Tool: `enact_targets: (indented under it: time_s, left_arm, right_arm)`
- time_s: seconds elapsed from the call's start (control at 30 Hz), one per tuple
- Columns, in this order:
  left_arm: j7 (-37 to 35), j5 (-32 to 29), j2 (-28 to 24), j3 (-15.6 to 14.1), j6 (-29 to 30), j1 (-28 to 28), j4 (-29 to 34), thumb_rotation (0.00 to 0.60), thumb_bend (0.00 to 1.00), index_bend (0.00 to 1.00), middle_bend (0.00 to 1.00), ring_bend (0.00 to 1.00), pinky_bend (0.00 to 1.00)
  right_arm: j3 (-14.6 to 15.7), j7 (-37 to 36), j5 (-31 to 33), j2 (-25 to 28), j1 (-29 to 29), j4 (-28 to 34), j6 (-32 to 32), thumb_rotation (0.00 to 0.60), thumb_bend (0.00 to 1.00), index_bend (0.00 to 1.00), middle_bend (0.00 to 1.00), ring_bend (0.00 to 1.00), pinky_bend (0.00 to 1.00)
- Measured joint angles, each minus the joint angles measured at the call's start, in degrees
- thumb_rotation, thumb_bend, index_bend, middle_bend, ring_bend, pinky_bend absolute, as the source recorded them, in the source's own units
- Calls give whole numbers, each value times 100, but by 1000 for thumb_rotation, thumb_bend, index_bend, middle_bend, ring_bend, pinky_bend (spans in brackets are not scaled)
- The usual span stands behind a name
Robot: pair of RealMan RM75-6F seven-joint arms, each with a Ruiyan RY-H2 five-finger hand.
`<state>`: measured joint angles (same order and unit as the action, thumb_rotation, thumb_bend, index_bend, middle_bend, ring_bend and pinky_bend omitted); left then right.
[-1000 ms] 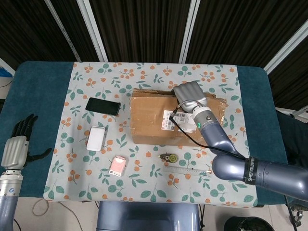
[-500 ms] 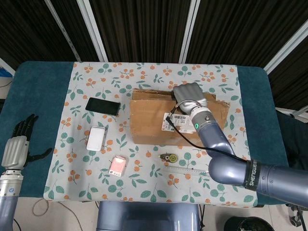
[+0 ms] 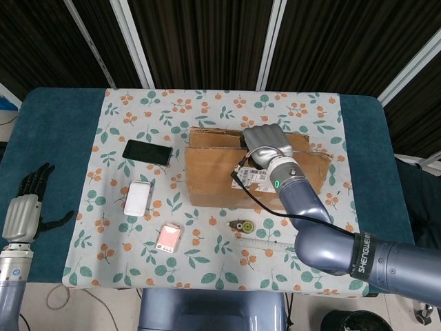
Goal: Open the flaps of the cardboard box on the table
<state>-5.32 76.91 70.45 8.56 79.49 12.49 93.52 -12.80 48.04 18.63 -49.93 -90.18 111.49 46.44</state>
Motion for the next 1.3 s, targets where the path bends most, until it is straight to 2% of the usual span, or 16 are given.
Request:
enact_targets:
  time_s: [0.2,0.57,0.87,1.3]
  left_arm:
    - [-11,18,5,-1,1,-1,-5,600,179,0,0,0,6]
    - [-57,8,-4,-3,-24,-6,12,600,178,0,0,0,6]
    - [-82,28,-24,-21,-57,-4,20,600,179,0,0,0,6]
    - [-70,-4,-32,-10,-66,-9,66,600,178,0,0,0,6]
  right_arm:
    - [79,359,680,245,-341,19,-231,600,1000,522,586,561,508]
    - [178,846,1449,544,-673,110,-437,600,1000,522,589,565,524]
    - [345,1693,2645,826,-1047,151,-682,600,1000,521,594,570,542]
    - [57,2519,3637,1238,-1201,479,-685,600,1000,521,594,571,555]
